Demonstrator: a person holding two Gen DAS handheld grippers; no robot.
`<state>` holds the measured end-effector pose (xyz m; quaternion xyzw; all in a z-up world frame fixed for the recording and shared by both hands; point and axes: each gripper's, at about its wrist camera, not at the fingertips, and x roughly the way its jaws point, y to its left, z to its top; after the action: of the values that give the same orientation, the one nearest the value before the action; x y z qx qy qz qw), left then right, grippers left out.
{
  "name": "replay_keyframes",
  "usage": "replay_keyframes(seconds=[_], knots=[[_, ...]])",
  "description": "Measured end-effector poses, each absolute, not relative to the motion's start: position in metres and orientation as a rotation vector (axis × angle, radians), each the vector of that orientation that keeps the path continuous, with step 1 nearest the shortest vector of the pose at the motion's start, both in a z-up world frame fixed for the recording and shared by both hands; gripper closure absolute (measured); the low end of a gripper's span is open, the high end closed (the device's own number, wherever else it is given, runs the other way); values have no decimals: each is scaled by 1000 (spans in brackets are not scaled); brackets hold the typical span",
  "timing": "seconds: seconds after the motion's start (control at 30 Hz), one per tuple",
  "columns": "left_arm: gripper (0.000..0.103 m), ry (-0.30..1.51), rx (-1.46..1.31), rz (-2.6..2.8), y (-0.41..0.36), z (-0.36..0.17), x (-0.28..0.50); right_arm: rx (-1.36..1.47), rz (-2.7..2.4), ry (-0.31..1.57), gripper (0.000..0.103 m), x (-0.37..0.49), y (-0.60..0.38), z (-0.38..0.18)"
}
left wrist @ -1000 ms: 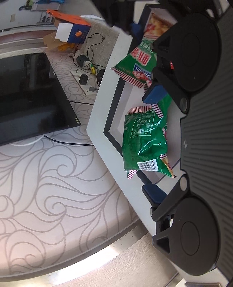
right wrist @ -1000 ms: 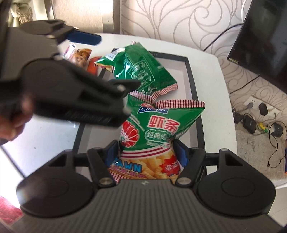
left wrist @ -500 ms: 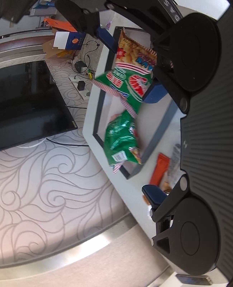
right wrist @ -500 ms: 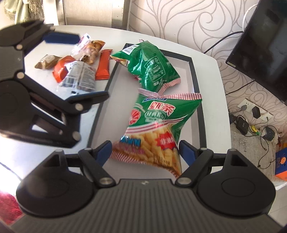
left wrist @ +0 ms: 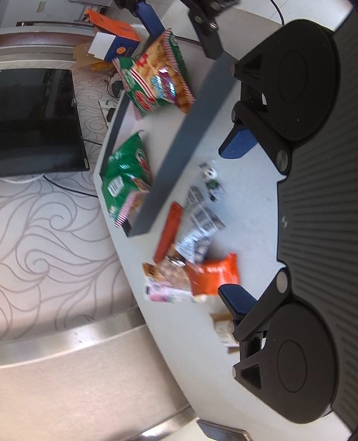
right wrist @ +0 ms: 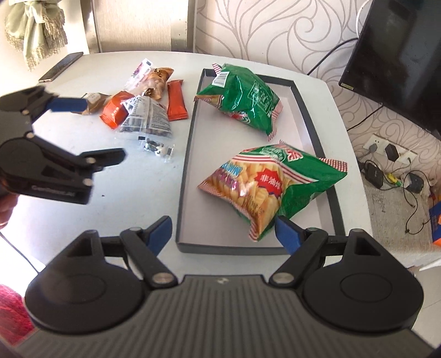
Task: Organize snacks
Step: 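Grasp the brown pastry packet with the left tool while the right tool grasps a small clear packet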
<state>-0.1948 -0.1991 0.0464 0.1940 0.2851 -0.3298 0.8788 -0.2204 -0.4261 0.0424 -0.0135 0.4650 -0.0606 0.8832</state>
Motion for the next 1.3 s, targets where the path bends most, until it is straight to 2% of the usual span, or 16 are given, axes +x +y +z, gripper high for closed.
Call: replay_keyframes(seconds=[0.23,0.3,0.37,0.4,0.43,0.47,0.93,1.07,1.3], knots=[[4,624,348,-684,-167,36,-183,17,-52,864,21,-238,-405,59],[4,620,339,-701,-167,35,-180,-26,2,850,28,-230,-394,63],[4,618,350,-702,-169,36,-179,-80,52,853,42,-215,-384,62],[4,619,356,-699,-169,36,-179,-96,80,859,44,-208,-381,59],[4,621,361,-695,-169,36,-179,-109,108,873,54,-198,-379,56],[4,624,363,-689,-169,36,-179,-117,126,886,59,-189,-378,53],[4,635,347,-620,-159,38,-180,-326,275,990,60,-98,-361,11],[4,639,342,-611,-158,38,-176,-270,280,1015,75,-99,-368,6],[4,578,377,-538,-156,39,-155,-165,232,1034,81,-129,-375,6]])
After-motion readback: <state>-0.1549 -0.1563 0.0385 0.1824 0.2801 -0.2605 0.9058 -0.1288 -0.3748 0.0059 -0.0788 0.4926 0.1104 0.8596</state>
